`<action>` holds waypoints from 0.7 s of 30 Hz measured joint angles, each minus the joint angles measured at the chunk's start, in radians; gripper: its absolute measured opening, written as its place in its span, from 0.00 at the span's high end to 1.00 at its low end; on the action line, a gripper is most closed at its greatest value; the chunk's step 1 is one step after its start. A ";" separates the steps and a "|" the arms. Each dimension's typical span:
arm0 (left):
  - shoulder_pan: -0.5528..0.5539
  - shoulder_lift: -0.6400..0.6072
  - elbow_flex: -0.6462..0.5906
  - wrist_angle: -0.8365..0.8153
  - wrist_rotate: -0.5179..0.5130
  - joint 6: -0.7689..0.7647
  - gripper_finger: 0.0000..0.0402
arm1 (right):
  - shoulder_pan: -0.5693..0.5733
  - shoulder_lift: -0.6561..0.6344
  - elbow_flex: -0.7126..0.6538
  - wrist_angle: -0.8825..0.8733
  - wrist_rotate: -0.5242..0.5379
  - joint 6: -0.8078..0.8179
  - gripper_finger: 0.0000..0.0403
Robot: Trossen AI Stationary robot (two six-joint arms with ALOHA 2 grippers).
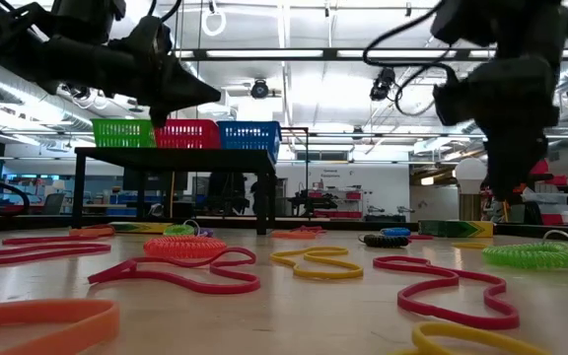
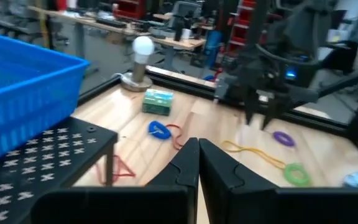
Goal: Pick & Place Office Desk Supplies
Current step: Put the yellow rubber band into the green bin on the shelf
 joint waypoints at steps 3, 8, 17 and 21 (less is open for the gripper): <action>0.000 0.000 0.000 -0.024 -0.070 -0.063 0.97 | 0.014 0.000 -0.034 0.014 0.003 0.015 0.57; 0.002 0.009 0.000 -0.036 -0.136 -0.092 0.97 | 0.045 0.032 -0.034 0.037 0.006 0.124 0.57; 0.002 0.028 0.000 -0.050 -0.148 -0.124 0.97 | 0.050 0.198 0.014 0.042 0.052 0.289 0.57; 0.002 0.046 0.000 -0.050 -0.147 -0.107 0.97 | 0.032 0.262 0.018 0.041 0.049 0.309 0.61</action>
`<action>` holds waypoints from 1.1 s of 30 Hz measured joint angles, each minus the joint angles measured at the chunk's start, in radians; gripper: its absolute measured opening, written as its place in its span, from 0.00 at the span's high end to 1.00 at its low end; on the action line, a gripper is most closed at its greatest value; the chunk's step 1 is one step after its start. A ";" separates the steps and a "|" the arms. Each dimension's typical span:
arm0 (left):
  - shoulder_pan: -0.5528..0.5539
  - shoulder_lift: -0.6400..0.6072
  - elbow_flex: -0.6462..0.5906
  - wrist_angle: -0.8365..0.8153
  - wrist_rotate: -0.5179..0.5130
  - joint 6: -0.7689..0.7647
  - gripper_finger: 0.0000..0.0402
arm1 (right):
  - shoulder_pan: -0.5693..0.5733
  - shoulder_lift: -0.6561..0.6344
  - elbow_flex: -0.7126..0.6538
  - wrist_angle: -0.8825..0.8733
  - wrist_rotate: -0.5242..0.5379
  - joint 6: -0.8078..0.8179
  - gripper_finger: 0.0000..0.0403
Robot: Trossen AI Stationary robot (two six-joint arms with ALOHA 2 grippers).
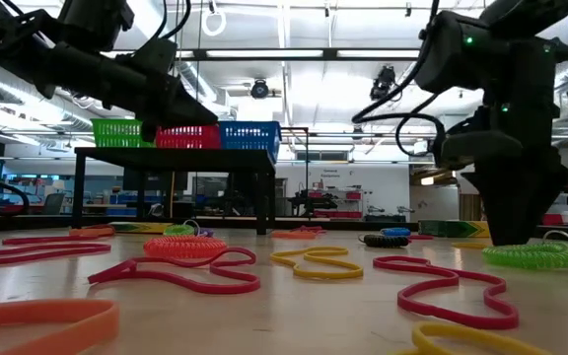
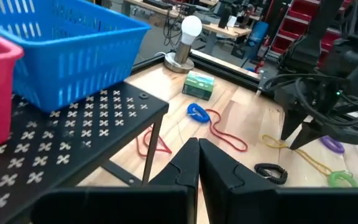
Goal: Pick & Place Office Desk Supplies
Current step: Put the yellow rubber band into the green bin on the shelf, then put the orange rubber band into the green bin on the shelf
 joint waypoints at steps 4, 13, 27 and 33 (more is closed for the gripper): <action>0.000 0.007 0.000 -0.001 0.000 -0.048 0.97 | -0.010 0.027 0.002 -0.013 0.006 0.005 0.71; -0.001 0.007 0.000 -0.006 -0.001 -0.096 0.97 | -0.019 0.019 -0.003 0.004 0.013 -0.037 0.96; -0.001 0.007 0.000 -0.029 0.005 -0.080 0.97 | -0.026 -0.044 -0.006 0.064 0.087 -0.070 0.98; -0.001 0.007 0.000 -0.036 0.005 -0.096 0.97 | -0.026 -0.046 -0.006 0.171 0.090 -0.064 0.98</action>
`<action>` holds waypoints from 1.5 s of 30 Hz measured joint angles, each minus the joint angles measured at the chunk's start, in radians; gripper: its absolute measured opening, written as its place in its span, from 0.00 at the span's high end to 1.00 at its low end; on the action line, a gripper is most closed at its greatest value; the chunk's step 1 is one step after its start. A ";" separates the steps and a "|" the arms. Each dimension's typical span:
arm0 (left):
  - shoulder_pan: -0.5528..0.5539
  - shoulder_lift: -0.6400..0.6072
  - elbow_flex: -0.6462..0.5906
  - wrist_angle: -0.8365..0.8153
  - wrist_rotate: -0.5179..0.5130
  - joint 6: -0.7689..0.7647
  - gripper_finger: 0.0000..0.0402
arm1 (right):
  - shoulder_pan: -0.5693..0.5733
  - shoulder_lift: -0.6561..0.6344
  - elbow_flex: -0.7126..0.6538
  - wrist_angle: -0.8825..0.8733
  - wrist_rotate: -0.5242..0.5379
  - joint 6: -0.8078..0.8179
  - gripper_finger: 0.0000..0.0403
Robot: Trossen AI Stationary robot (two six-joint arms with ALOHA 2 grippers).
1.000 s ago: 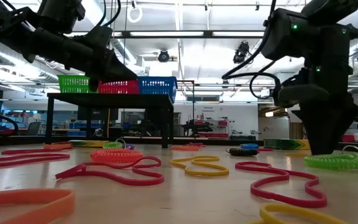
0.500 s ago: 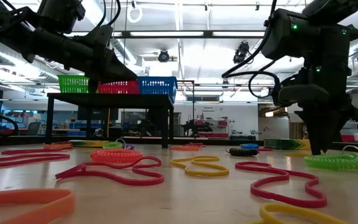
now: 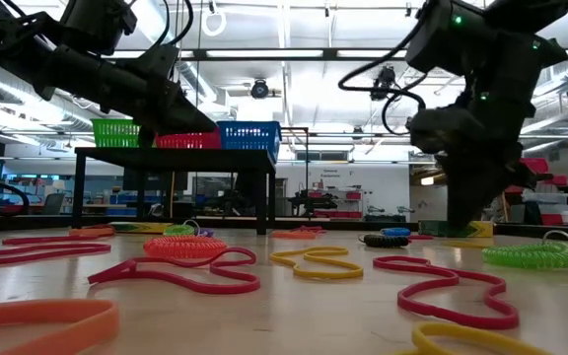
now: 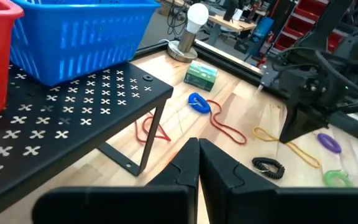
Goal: Pick & Place Office Desk Supplies
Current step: Put the orange rubber band into the green bin on the shelf
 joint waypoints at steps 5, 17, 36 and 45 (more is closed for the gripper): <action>0.000 0.000 0.000 0.000 0.000 -0.014 0.97 | -0.007 -0.001 0.000 0.051 0.003 0.003 0.87; -0.004 0.000 0.010 -0.088 0.152 -0.036 0.98 | -0.054 -0.001 0.001 0.090 0.008 -0.124 0.69; -0.312 0.000 0.336 -1.209 0.108 -0.526 0.85 | -0.078 -0.002 0.002 0.104 0.055 -0.415 0.96; -0.293 0.057 0.210 -1.189 0.139 -0.473 0.66 | -0.135 -0.002 0.002 0.165 0.062 -0.473 0.94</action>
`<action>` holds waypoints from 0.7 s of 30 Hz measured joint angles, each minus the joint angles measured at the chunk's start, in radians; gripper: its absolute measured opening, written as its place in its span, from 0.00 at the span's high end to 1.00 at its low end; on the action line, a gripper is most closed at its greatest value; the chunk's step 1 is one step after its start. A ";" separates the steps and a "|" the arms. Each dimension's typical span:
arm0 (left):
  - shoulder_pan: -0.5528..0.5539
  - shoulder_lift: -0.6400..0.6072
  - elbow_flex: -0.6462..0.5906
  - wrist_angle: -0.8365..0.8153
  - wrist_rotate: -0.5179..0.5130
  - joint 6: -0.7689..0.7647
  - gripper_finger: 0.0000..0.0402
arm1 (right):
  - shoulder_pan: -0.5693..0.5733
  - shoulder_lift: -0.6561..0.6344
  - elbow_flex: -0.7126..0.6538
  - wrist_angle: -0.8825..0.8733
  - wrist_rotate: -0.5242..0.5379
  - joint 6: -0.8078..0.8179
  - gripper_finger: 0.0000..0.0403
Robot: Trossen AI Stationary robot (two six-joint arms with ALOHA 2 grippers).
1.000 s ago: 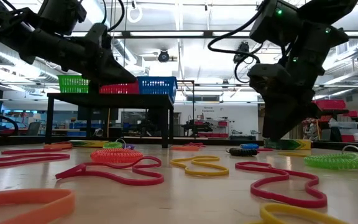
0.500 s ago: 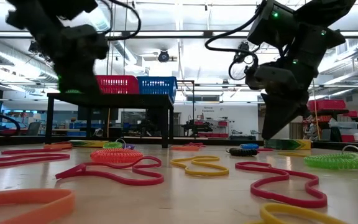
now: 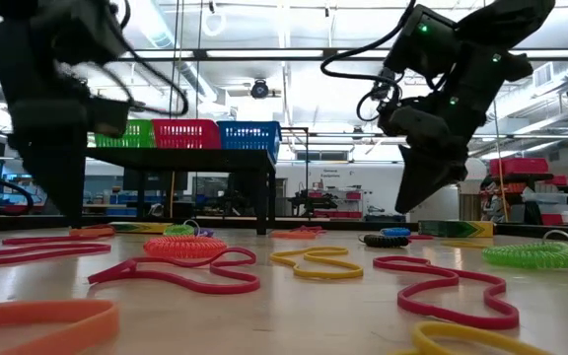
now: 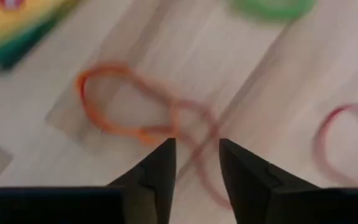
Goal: Pick & Place Office Desk Supplies
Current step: Put the orange rubber band into the green bin on the shelf
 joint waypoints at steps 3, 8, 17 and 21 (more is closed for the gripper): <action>0.017 0.014 -0.032 0.058 0.001 0.046 0.63 | -0.013 0.000 0.000 0.020 0.000 0.000 0.94; 0.038 0.052 -0.056 0.107 -0.025 0.106 0.66 | -0.022 0.000 0.000 0.055 0.003 -0.006 0.94; 0.046 0.108 -0.045 0.136 -0.034 0.193 0.94 | -0.022 0.000 0.000 0.061 0.027 -0.021 0.94; 0.030 0.056 0.006 0.063 -0.007 0.201 0.98 | -0.022 0.000 0.000 0.061 0.027 -0.021 0.94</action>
